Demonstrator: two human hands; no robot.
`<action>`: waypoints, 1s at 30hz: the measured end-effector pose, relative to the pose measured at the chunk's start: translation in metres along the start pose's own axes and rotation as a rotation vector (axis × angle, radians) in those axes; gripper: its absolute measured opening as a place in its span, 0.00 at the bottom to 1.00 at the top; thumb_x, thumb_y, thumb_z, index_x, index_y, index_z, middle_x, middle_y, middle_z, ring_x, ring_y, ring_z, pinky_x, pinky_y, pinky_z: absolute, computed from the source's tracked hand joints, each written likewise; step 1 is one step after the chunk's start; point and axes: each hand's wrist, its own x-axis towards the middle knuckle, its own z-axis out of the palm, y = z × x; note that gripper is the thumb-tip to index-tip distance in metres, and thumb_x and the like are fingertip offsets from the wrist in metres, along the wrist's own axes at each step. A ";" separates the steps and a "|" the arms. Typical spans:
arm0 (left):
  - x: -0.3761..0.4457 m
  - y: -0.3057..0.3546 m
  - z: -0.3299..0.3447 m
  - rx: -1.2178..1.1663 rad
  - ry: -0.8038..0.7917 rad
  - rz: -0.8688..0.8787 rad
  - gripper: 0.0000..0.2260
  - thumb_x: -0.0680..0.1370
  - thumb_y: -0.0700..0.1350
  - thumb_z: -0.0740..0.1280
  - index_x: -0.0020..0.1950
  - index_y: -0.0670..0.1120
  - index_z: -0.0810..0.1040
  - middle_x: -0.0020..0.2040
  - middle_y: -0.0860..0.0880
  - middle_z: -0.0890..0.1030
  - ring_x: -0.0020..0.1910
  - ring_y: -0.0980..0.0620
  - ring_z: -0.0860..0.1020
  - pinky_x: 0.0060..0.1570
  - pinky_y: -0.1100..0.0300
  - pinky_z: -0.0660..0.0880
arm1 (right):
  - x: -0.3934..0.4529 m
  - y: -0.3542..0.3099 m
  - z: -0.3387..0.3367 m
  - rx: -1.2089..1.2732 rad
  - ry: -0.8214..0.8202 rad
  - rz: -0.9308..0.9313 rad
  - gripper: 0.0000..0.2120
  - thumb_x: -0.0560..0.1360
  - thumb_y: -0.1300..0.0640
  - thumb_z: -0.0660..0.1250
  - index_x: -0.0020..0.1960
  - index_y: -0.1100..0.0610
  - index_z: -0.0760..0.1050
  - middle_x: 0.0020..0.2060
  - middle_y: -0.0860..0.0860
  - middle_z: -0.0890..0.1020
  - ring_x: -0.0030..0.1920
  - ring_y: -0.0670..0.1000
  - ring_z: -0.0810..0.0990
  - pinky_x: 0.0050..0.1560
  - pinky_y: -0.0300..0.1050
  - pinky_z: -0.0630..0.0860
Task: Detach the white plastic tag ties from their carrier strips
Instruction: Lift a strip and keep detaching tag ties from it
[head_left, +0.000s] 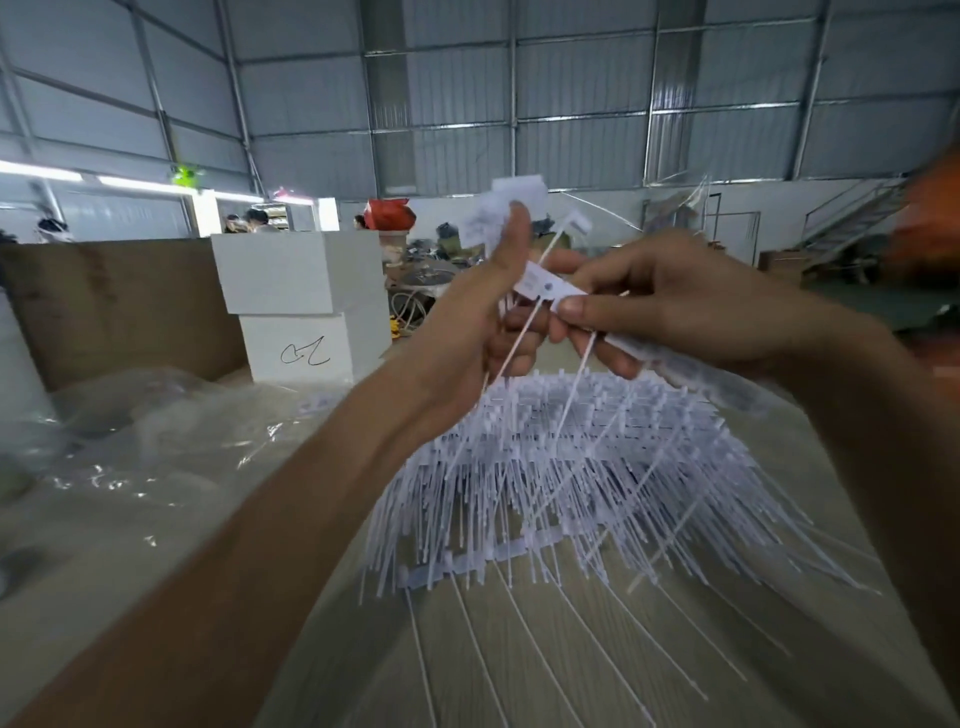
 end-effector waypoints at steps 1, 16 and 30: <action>0.000 -0.003 0.001 0.029 0.019 0.012 0.24 0.78 0.66 0.59 0.48 0.47 0.83 0.33 0.45 0.68 0.31 0.53 0.58 0.30 0.61 0.55 | 0.001 0.003 0.002 -0.001 0.024 -0.002 0.11 0.81 0.59 0.65 0.43 0.60 0.82 0.27 0.58 0.79 0.47 0.58 0.85 0.46 0.49 0.79; 0.000 -0.001 -0.007 0.313 0.256 0.108 0.15 0.81 0.54 0.64 0.35 0.51 0.72 0.25 0.53 0.65 0.22 0.55 0.59 0.24 0.63 0.58 | 0.005 0.003 0.004 0.063 0.040 0.184 0.08 0.79 0.54 0.68 0.47 0.59 0.80 0.37 0.57 0.85 0.34 0.50 0.83 0.33 0.42 0.79; 0.002 -0.004 -0.007 0.638 0.347 0.071 0.20 0.82 0.51 0.62 0.32 0.46 0.77 0.23 0.51 0.69 0.21 0.55 0.64 0.23 0.64 0.62 | 0.008 -0.023 0.021 -1.110 0.206 0.041 0.16 0.80 0.52 0.62 0.34 0.51 0.68 0.30 0.51 0.74 0.33 0.56 0.74 0.32 0.45 0.62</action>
